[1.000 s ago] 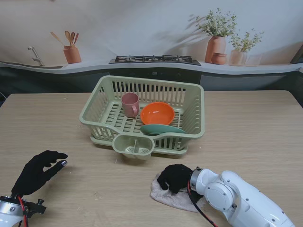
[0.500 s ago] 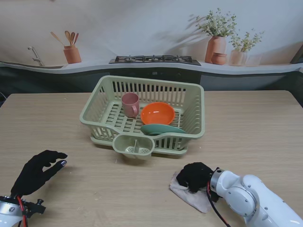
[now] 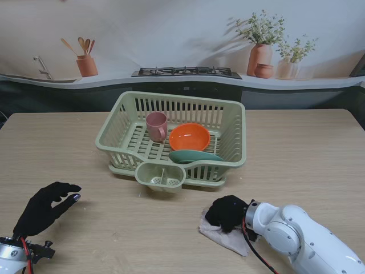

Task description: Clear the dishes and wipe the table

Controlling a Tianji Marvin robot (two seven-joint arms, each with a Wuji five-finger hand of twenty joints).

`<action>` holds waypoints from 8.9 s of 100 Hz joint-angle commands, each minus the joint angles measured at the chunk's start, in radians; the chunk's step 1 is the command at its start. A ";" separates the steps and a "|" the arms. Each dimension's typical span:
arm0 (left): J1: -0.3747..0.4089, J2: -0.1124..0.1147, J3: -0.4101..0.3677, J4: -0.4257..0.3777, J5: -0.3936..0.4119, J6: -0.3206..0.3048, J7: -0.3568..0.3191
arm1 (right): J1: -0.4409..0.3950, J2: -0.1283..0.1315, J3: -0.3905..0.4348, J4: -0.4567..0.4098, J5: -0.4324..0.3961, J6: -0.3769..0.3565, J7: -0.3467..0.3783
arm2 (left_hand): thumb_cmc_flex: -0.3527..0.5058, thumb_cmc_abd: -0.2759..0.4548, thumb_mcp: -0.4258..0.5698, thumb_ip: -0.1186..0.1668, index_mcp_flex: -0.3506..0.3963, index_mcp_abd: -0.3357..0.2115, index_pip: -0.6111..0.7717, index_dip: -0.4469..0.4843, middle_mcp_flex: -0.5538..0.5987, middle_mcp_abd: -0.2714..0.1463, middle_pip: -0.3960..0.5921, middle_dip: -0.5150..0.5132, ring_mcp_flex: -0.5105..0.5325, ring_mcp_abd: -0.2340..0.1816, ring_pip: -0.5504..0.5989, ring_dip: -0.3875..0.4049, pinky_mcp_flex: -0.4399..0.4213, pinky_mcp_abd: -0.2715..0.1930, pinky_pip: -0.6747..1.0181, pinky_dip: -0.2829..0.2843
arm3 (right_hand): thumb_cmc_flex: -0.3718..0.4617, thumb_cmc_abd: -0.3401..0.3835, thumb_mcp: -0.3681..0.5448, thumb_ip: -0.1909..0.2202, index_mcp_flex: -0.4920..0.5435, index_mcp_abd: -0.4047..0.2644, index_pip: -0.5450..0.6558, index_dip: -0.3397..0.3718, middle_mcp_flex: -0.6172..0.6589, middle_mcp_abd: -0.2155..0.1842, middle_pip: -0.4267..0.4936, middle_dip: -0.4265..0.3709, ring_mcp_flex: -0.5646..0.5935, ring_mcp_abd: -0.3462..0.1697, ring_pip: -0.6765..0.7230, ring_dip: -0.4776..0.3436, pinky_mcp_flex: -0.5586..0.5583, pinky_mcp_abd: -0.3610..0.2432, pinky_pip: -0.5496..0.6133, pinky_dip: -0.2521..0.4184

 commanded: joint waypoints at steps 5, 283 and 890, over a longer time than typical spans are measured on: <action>0.006 -0.002 0.001 -0.009 -0.006 0.002 -0.013 | -0.001 -0.017 -0.080 0.048 -0.012 0.006 0.012 | -0.001 0.048 -0.023 0.027 0.040 -0.017 -0.010 0.009 0.003 0.011 -0.008 -0.018 0.011 0.013 -0.002 0.005 -0.011 -0.006 0.019 0.004 | 0.045 0.103 -0.080 0.015 0.011 0.122 -0.146 -0.080 -0.039 0.033 -0.127 -0.091 0.007 -0.034 0.027 -0.003 0.010 -0.055 0.039 -0.007; -0.011 0.005 0.010 -0.006 -0.024 0.029 -0.044 | -0.053 -0.051 -0.015 -0.161 0.430 0.140 0.070 | 0.001 0.055 -0.041 0.028 0.039 -0.019 -0.010 0.009 0.004 0.009 -0.010 -0.019 0.011 0.012 -0.003 0.005 -0.013 -0.007 0.018 0.003 | -0.434 0.304 -0.351 0.120 -0.381 0.149 -0.734 -0.006 -0.466 -0.068 -0.601 -0.263 -0.489 -0.065 -0.842 -0.209 -0.542 -0.064 -0.504 -0.245; -0.677 0.178 0.895 0.055 0.106 0.676 -0.703 | -0.126 -0.095 0.453 0.151 0.023 0.022 -0.353 | -0.207 -0.367 0.614 -0.045 -0.360 -0.180 0.282 -0.072 -0.357 -0.190 -0.072 -0.055 -0.206 -0.257 -0.147 -0.009 -0.172 -0.098 -0.125 -0.159 | -0.335 0.219 -0.337 0.128 -0.274 0.246 -0.545 0.131 -0.361 -0.030 -0.377 -0.172 -0.413 -0.004 -0.599 -0.096 -0.494 -0.028 -0.421 -0.188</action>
